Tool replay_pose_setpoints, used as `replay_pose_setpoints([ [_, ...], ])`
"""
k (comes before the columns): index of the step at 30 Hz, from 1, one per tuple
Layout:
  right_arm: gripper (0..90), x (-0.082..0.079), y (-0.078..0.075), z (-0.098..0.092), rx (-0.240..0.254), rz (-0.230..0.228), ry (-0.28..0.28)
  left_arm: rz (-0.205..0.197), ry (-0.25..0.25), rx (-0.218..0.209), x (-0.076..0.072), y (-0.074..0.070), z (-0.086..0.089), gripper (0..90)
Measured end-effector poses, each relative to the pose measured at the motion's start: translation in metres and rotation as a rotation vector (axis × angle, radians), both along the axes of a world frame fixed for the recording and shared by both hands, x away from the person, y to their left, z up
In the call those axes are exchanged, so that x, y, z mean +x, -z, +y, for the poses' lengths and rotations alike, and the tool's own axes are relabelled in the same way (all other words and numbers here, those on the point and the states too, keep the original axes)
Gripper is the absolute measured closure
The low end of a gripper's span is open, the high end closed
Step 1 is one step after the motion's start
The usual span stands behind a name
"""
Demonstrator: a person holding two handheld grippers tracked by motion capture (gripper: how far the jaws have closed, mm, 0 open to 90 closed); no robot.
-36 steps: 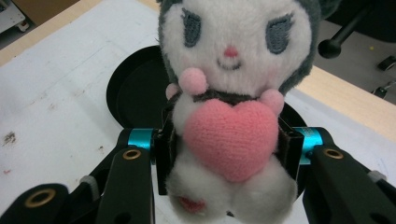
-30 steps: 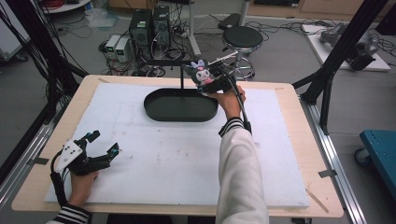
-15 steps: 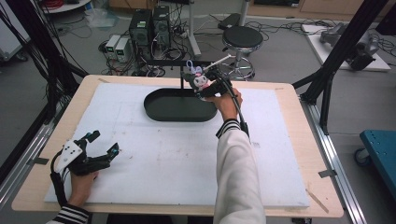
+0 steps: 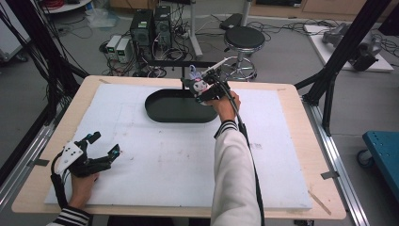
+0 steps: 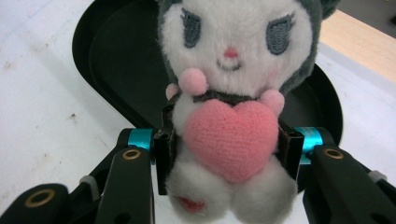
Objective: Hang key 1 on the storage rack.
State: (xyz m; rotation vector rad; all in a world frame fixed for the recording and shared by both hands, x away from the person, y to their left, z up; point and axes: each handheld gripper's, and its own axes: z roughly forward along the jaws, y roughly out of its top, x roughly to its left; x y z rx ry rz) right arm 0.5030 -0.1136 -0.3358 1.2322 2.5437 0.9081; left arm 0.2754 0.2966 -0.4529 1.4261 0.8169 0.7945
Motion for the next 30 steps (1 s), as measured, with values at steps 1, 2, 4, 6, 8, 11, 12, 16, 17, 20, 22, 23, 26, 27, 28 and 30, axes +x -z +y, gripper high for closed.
replay_pose_setpoints([
  [1, 54.2, 0.0, 0.001, 0.001, 0.0, -0.001, 0.001, 0.0, 0.001, 0.001, 0.0, 0.0, 0.0, 11.6],
  [2, 54.2, 0.001, 0.001, 0.001, 0.0, 0.0, -0.001, 0.0, 0.0, 0.0, 0.0, 0.0, 0.0, 11.6],
  [4, 54.2, 0.001, 0.002, 0.002, -0.001, -0.001, -0.003, -0.001, 0.001, 0.001, 0.0, 0.0, 0.0, 11.6],
  [6, 54.2, 0.002, 0.003, 0.002, -0.001, -0.002, 0.003, 0.0, 0.001, 0.0, 0.0, 0.0, 0.0, 11.6],
  [8, 54.1, 0.002, 0.004, 0.001, -0.002, -0.006, 0.002, 0.0, 0.001, 0.0, 0.0, 0.0, 0.0, 11.6],
  [11, 51.3, 0.003, 0.004, 0.001, -0.003, -0.013, -0.006, 0.0, 0.0, 0.0, 0.0, 0.0, 0.0, 11.6],
  [12, 47.1, 0.003, 0.005, 0.002, -0.002, -0.017, -0.018, 0.0, 0.0, 0.0, 0.0, 0.0, 0.0, 11.6],
  [16, 10.0, 0.002, 0.004, 0.005, 0.028, -0.055, 0.009, 0.0, 0.001, 0.004, 0.0, 0.0, 0.0, 11.6],
  [17, 5.5, 0.002, 0.003, 0.005, 0.039, -0.062, 0.005, -0.001, 0.0, 0.005, 0.0, 0.0, 0.0, 11.6],
  [20, 0.8, 0.0, -0.002, 0.002, 0.055, -0.079, -0.005, -0.001, 0.001, 0.005, 0.0, 0.0, 0.0, 11.6],
  [22, 0.8, -0.003, -0.006, -0.001, 0.063, -0.089, -0.008, 0.0, 0.001, 0.005, 0.0, 0.0, 0.0, 11.6],
  [23, 0.8, -0.006, -0.008, -0.002, 0.069, -0.092, -0.006, 0.0, 0.001, 0.005, 0.0, 0.0, 0.0, 11.6],
  [26, 0.8, -0.013, -0.015, -0.005, 0.076, -0.108, -0.028, -0.002, 0.002, 0.007, 0.0, 0.0, 0.0, 11.6],
  [27, 0.8, -0.015, -0.018, -0.007, 0.077, -0.112, -0.034, -0.003, 0.001, 0.008, 0.0, 0.0, 0.0, 11.6],
  [28, 0.9, -0.019, -0.02, -0.008, 0.084, -0.126, -0.042, -0.004, 0.001, 0.006, 0.0, 0.0, 0.0, 11.6],
  [30, 0.8, -0.028, -0.024, -0.015, 0.128, -0.17, -0.044, -0.006, 0.002, 0.004, 0.0, 0.0, 0.0, 11.6],
])
